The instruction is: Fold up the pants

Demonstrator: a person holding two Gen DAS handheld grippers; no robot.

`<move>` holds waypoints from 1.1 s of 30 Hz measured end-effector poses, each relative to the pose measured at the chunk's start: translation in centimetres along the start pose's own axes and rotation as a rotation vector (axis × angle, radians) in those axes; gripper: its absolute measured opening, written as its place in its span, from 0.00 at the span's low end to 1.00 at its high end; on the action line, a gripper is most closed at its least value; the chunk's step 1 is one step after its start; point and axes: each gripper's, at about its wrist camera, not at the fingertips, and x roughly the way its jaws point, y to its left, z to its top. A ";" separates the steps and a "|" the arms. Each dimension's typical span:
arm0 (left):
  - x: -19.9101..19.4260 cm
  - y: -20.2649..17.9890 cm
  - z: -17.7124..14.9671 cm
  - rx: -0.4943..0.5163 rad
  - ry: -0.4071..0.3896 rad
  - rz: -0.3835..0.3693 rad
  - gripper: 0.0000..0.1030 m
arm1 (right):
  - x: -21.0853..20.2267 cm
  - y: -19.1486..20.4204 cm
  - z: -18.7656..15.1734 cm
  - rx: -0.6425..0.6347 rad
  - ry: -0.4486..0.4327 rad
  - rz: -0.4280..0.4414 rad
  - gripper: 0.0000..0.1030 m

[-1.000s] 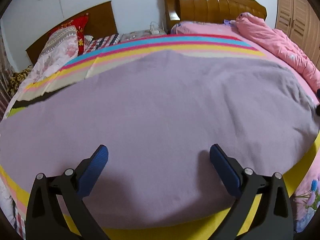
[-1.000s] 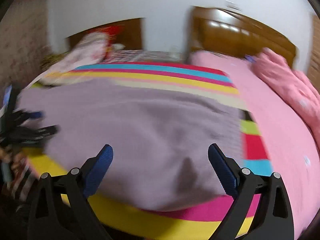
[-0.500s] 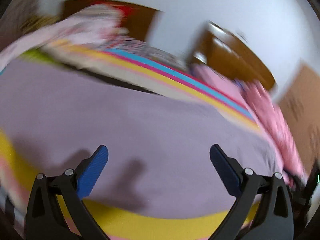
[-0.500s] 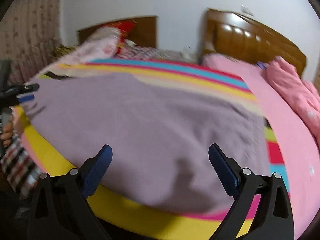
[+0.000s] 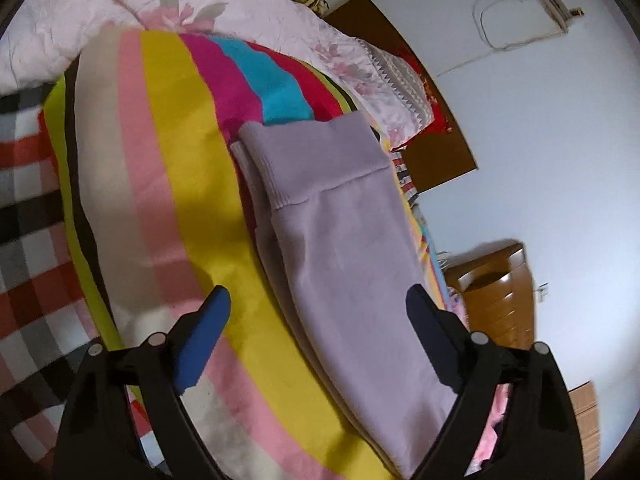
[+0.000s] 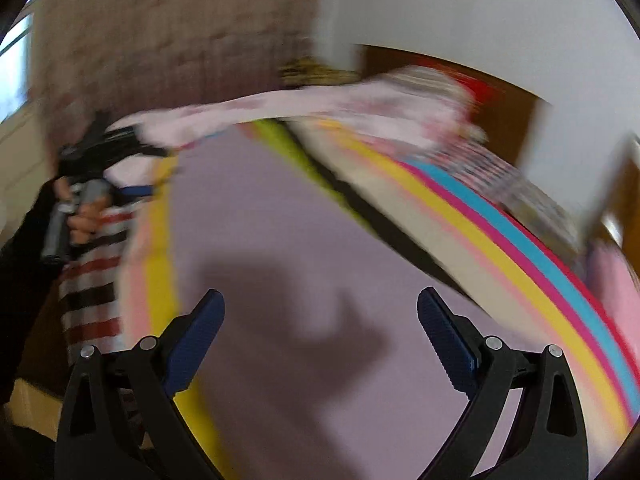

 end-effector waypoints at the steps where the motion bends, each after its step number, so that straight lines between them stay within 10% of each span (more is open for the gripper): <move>1: 0.1 0.6 0.0 -0.031 -0.002 -0.007 0.93 | 1.5 2.1 1.4 -0.062 0.007 0.034 0.91; 9: -4.4 3.1 0.0 -0.075 -0.086 0.031 0.98 | 13.0 14.9 6.2 -0.566 0.111 0.106 0.66; 15: -5.3 3.5 -0.5 -0.046 0.000 -0.050 0.98 | 16.2 15.1 7.2 -0.671 0.124 0.024 0.11; 21: -1.3 2.9 -0.5 -0.102 0.094 -0.221 0.98 | 15.7 12.8 9.5 -0.391 0.080 0.164 0.11; 30: 6.3 1.1 4.5 -0.139 0.066 -0.327 0.96 | 15.6 13.6 9.7 -0.368 0.086 0.168 0.15; 31: 6.8 0.9 5.3 -0.122 0.057 -0.310 0.82 | 15.6 13.6 9.5 -0.359 0.092 0.180 0.18; 33: 7.7 1.3 6.2 -0.117 0.066 -0.264 0.25 | 15.3 13.1 9.3 -0.328 0.117 0.249 0.47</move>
